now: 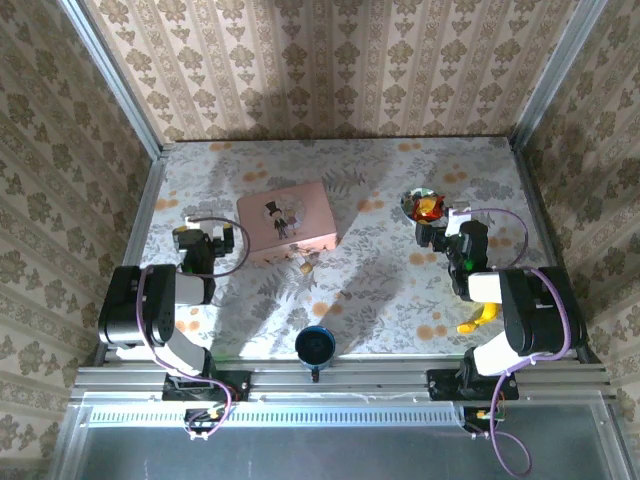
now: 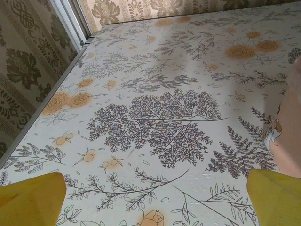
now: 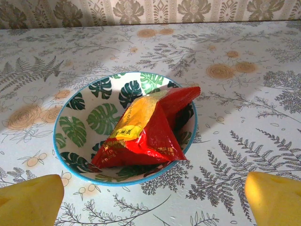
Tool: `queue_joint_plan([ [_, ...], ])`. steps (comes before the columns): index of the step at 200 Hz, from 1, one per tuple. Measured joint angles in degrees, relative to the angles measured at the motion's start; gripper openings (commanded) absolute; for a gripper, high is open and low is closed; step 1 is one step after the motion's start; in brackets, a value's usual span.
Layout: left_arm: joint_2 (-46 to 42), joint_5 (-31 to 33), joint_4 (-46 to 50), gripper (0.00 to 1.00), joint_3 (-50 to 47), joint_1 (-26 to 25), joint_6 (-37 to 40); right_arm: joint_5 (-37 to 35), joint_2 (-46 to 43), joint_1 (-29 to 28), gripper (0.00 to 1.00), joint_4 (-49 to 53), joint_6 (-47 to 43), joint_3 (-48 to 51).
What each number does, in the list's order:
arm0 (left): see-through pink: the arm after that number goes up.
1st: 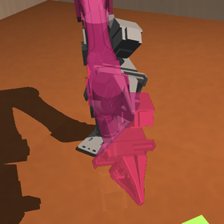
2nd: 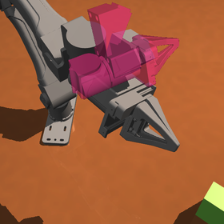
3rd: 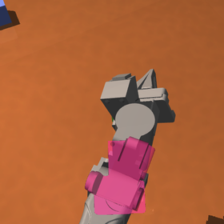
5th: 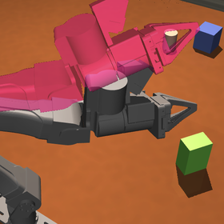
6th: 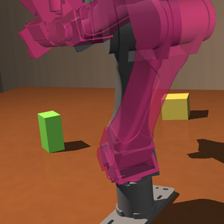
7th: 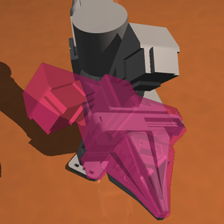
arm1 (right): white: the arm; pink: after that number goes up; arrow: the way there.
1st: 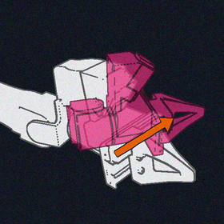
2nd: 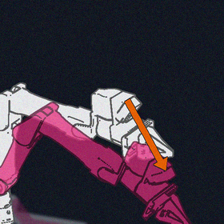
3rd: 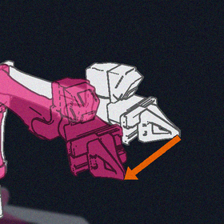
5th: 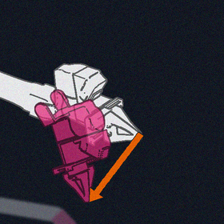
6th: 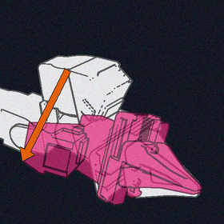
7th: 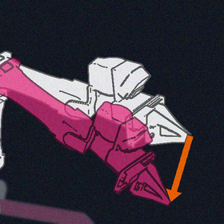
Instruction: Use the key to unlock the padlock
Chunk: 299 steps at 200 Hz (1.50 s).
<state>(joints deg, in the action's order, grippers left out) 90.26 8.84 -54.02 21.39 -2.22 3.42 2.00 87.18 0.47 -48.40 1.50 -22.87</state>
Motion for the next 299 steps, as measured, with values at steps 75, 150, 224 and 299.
queue_joint_plan([
  [75, 0.0, 0.0, 0.0, 1.0, 0.0, 0.0, 0.02, -0.04, 0.0, 0.0, 1.0, 0.0, 0.0, 0.0],
  [150, 0.0, -0.04, 0.0, 1.0, 0.0, 0.0, 0.02, -0.04, 0.0, 0.0, 1.0, -0.02, 0.0, 0.0],
  [224, 0.0, -0.85, 0.0, 1.0, 0.0, 0.04, 0.0, -0.04, 0.0, 0.0, 1.0, -0.02, 0.0, 0.0],
  [299, -8.87, 1.01, 3.54, 1.0, -0.5, 0.44, -1.18, -1.09, -0.2, 0.0, 1.0, 4.04, 0.26, -1.62],
])
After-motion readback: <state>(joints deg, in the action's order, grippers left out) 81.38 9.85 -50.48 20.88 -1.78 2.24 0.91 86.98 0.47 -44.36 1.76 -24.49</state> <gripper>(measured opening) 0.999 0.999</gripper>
